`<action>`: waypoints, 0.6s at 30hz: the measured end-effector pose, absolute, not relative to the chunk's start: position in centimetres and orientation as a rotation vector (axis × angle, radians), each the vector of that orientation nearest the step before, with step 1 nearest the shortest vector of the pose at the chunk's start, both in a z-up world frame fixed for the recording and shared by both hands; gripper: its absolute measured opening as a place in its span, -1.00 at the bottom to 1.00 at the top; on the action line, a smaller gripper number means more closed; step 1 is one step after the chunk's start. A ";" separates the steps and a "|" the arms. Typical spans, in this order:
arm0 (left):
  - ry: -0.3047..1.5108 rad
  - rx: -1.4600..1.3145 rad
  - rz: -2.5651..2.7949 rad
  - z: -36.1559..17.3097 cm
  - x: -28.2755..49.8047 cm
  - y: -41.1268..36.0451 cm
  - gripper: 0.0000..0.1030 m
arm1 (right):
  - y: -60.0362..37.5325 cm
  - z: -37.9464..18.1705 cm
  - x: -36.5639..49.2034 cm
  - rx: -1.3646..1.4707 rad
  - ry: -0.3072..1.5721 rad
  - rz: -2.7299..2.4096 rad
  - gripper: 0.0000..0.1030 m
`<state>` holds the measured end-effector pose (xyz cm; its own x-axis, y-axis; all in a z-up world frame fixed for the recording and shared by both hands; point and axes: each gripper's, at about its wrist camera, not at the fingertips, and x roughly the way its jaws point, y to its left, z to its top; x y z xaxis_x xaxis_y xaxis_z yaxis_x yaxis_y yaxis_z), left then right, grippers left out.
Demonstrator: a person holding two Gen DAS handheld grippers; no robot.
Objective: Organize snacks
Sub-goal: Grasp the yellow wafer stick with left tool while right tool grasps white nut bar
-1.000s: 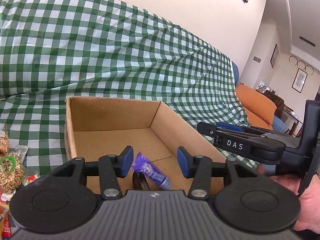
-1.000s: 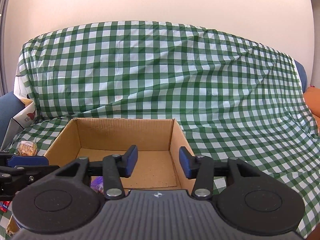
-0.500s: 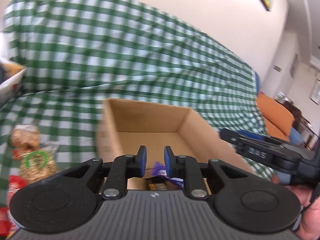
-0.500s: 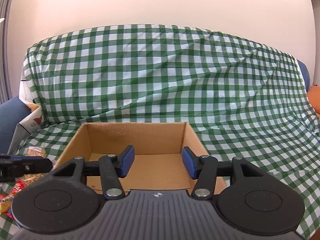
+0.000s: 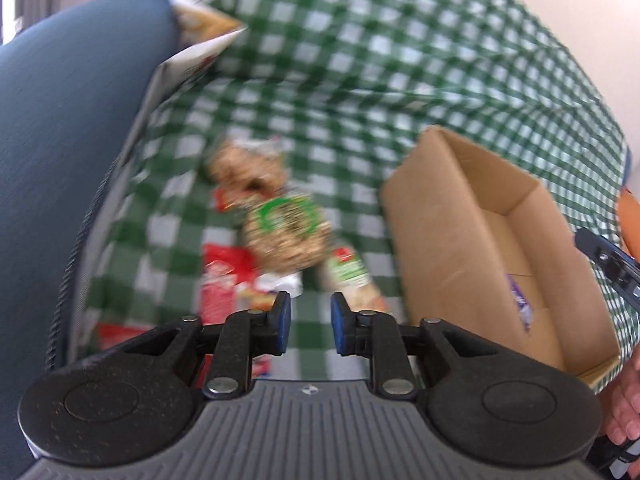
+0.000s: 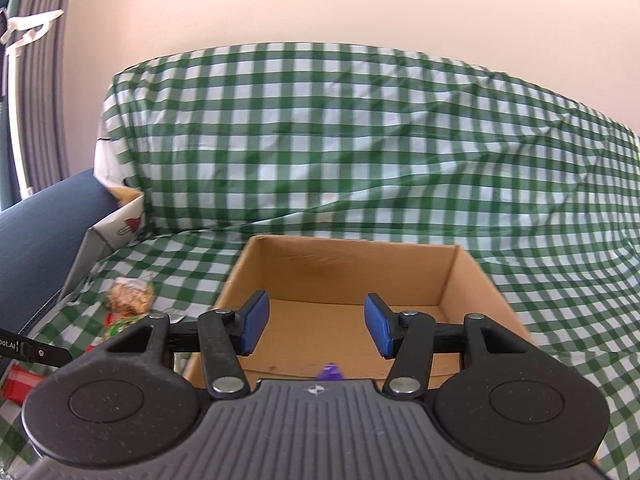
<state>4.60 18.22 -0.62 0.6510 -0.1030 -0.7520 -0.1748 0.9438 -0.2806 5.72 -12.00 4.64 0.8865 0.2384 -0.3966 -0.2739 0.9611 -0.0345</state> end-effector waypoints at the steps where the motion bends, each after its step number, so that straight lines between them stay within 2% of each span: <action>1: 0.890 -0.350 0.060 -1.0 4.6 18.9 -0.33 | -11.6 4.6 5.6 -0.094 0.402 0.273 0.07; 14: 1.081 -0.345 0.118 -4.2 5.4 19.7 -0.29 | -8.0 3.7 5.0 -0.129 0.421 0.329 0.07; 16: 1.086 -0.347 0.115 -4.3 5.5 19.8 -0.35 | -7.5 3.5 5.0 -0.123 0.426 0.334 0.07; 17: 1.089 -0.348 0.111 -4.4 5.5 19.7 -0.49 | -7.2 3.4 4.9 -0.120 0.429 0.338 0.07; 18: 1.092 -0.346 0.107 -4.4 5.5 19.7 -0.55 | -6.9 3.3 4.9 -0.118 0.432 0.344 0.07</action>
